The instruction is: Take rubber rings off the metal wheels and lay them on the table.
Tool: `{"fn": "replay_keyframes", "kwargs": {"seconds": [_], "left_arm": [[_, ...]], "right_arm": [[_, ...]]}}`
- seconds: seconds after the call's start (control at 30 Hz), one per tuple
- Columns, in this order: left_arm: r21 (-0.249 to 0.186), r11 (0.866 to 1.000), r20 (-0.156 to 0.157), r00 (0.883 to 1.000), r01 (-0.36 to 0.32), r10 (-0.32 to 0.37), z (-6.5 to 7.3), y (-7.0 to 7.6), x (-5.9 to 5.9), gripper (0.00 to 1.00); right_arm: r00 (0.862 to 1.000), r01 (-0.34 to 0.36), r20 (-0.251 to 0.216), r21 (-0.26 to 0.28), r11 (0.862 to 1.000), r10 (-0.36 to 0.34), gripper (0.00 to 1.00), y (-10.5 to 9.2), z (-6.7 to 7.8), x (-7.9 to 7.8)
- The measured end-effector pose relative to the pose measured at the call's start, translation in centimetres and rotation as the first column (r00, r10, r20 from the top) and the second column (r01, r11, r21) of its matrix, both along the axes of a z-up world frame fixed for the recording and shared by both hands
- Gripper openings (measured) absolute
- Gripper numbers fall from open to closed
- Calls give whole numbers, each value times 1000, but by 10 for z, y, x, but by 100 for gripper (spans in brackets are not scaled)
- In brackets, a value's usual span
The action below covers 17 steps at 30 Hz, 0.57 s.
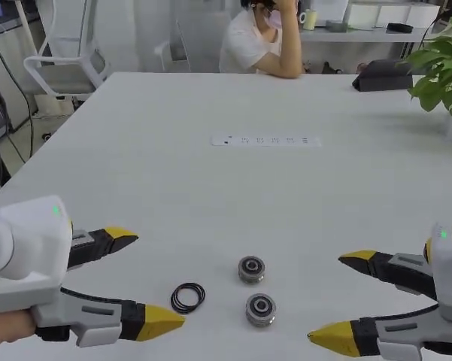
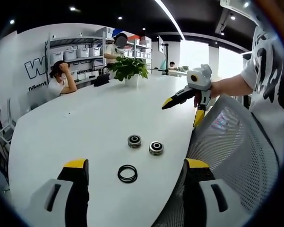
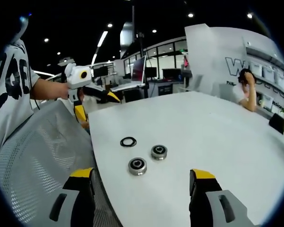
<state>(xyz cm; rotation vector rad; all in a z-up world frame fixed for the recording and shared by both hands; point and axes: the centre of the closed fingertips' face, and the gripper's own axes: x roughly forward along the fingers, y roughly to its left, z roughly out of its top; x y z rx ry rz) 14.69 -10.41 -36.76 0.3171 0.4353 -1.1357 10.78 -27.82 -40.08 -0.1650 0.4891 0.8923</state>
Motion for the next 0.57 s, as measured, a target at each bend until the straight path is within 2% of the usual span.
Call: {"fn": "replay_keyframes", "kwargs": {"seconds": [0.13,0.33,0.57], "left_arm": [[13,1000,-3,1000,1,-1,-4,1,-2,80],[34,999,-2,1000,-3,3,-9,3,-6,80],[37,999,-5,1000,-9,9,-10,4,-8,80]], "right_arm": [[1000,0,3,-11,1000,0,82,-1,-2,0],[1000,21,7,2,1000,-21,82,-4,-1,1],[999,34,1,7,999,-34,83,-5,-1,-1]]}}
